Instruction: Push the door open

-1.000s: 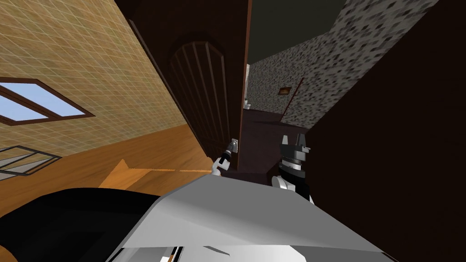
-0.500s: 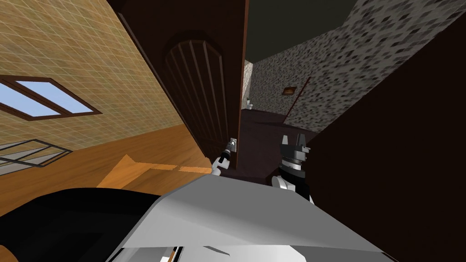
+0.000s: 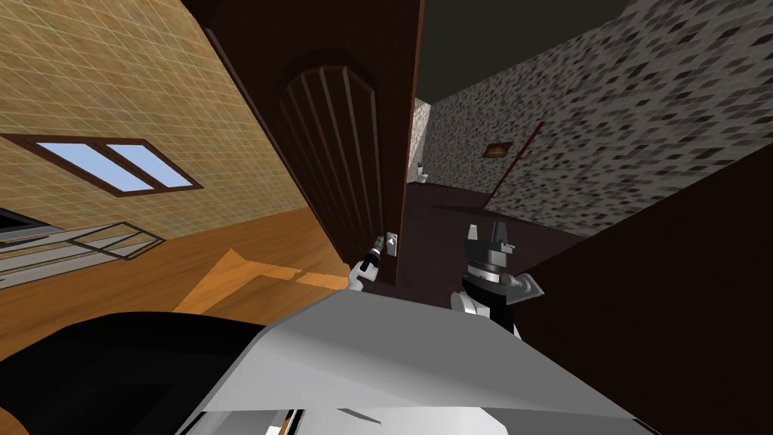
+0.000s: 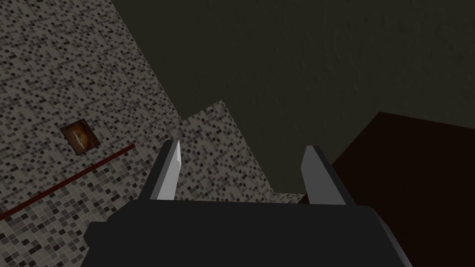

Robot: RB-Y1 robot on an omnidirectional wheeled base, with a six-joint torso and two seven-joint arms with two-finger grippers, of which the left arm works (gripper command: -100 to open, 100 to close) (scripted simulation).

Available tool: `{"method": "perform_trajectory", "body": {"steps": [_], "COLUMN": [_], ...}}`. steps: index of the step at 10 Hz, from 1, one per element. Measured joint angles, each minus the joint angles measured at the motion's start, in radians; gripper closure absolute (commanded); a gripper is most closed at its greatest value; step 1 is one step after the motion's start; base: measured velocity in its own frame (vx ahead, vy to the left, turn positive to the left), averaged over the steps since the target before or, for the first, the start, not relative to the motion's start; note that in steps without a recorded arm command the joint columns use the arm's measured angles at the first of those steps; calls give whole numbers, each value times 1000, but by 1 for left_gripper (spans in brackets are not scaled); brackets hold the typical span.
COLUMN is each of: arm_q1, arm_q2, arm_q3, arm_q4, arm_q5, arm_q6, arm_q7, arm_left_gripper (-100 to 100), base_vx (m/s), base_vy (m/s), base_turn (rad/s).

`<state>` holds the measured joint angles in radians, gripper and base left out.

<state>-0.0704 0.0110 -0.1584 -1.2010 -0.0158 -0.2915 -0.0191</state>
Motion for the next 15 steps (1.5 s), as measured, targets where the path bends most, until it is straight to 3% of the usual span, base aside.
{"method": "perform_trajectory", "body": {"steps": [2,5,6,9,10,13,15], "arm_q1": [5,15,17,32,32,36,37], "arm_q2": [21,22,12,-47,-49,-3,8], "arm_q3": [-8,-22,-27,-44,-45,-47,-47], "arm_q4": [-6,-12,-15,-40,-41,-41,-36], "arm_q5": [0,-1,-2,-3,-3,-3,-3], "arm_q6": [-1,-2,-2,7,9,1,-8], "arm_q7": [0,-1,-3,-3,-3,-6,-9], "arm_left_gripper": [-100,-100,-100,-100,-100,-100,-100], "base_vx": [-205,-249,-278,-174,59,213,257], "base_vy": [67,40,18,-44,52,25,-44], "base_turn": [-18,1,5,9,-7,-4,4]}}
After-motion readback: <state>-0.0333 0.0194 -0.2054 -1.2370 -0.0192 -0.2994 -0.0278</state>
